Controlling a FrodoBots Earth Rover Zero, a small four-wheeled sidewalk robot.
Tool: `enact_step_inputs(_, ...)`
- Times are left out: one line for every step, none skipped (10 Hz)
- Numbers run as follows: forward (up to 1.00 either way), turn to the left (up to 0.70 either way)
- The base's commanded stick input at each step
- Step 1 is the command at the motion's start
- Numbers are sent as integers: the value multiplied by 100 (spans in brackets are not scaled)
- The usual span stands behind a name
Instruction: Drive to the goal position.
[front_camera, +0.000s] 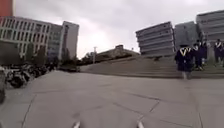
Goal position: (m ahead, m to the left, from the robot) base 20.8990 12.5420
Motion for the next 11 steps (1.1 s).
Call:
enact_step_inputs(70,12)
enact_step_inputs(70,14)
enact_step_inputs(70,14)
enact_step_inputs(70,14)
enact_step_inputs(70,14)
enact_step_inputs(70,14)
enact_step_inputs(70,14)
enact_step_inputs(70,14)
enact_step_inputs(70,14)
enact_step_inputs(70,10)
enact_step_inputs(70,6)
